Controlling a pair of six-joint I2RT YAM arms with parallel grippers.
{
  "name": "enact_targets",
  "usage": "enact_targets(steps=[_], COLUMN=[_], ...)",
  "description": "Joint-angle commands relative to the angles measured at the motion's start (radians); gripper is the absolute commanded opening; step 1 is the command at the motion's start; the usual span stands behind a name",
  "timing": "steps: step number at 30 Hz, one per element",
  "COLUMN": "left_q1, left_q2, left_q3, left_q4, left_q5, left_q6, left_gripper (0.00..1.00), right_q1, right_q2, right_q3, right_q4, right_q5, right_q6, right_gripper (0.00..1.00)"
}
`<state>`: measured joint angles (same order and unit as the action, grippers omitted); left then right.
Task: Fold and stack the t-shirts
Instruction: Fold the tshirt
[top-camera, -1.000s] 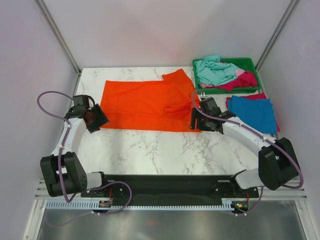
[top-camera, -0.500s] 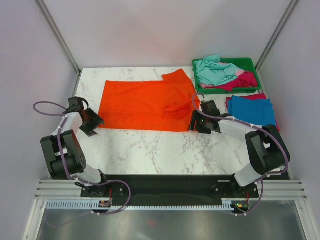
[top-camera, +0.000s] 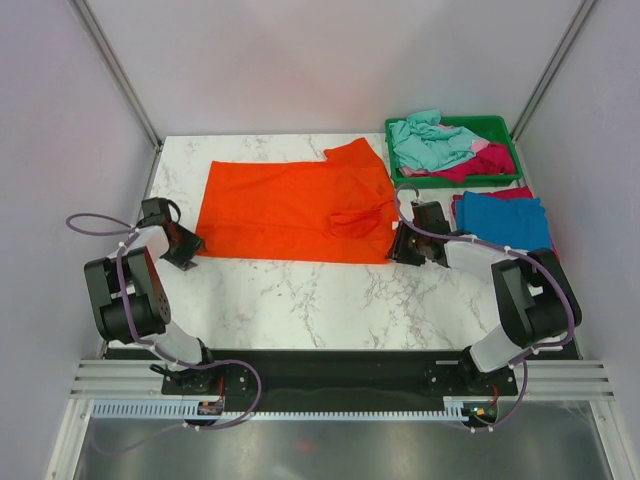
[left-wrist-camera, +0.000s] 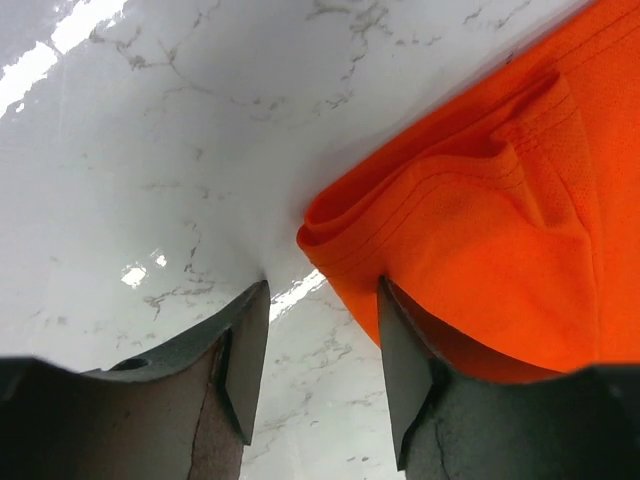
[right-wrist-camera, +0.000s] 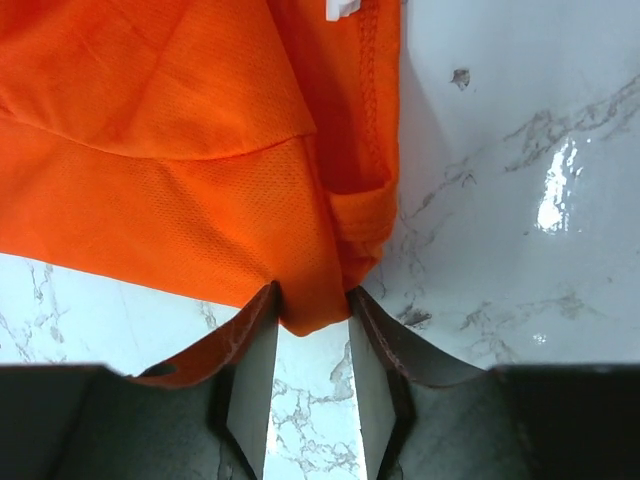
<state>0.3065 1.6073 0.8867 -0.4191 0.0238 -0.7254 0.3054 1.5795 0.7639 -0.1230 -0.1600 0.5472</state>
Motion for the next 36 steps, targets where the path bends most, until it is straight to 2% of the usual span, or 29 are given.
enact_targets(steps=[1,4,5,7,8,10,11,16,24,31,36], left_q1=[0.002,0.002,0.000,0.002,0.002,0.002,0.002,0.000,0.014,0.037,0.051], left_q2=[0.008,0.013,0.009,0.000,-0.006,-0.012,-0.017,-0.095,-0.374,-0.613,-0.767], left_q3=[-0.014,-0.012,-0.014,-0.022,-0.022,-0.023,-0.023,-0.052,-0.124,-0.169,-0.180], left_q4=[0.106,0.117,0.121,0.150,0.155,0.164,0.164,0.143,0.019,-0.122,-0.220], left_q5=[-0.047,-0.050,-0.058,-0.045,-0.030,-0.028,-0.028,-0.005,-0.022,0.044,0.102], left_q6=[-0.046,-0.051,-0.055,-0.051,-0.045,-0.039,-0.037,-0.029,-0.026,-0.025,-0.035], left_gripper=[0.54,0.47,0.37,0.26,0.17,0.07,0.02,0.02,0.02,0.02,0.12], right_q1=[0.001,0.000,0.001,0.001,0.001,0.001,0.001,0.001,0.001,0.001,0.000], right_q2=[0.033,0.043,0.045,0.043,0.036,0.028,0.024,-0.019,-0.183,-0.378,-0.478], right_q3=[-0.026,-0.028,-0.028,-0.029,-0.029,-0.031,-0.031,-0.038,-0.061,-0.093,-0.159], right_q4=[0.005,0.013,0.014,0.016,0.014,0.010,0.005,-0.015,-0.136,-0.253,-0.293], right_q5=[-0.015,-0.022,-0.023,-0.018,-0.012,0.007,0.010,0.010,0.033,0.039,0.019], right_q6=[-0.023,-0.024,-0.023,-0.024,-0.021,-0.023,-0.024,-0.021,-0.020,0.009,0.068], right_gripper=[0.40,0.33,0.31,0.27,0.24,0.22,0.17,0.00,0.00,0.00,0.01])
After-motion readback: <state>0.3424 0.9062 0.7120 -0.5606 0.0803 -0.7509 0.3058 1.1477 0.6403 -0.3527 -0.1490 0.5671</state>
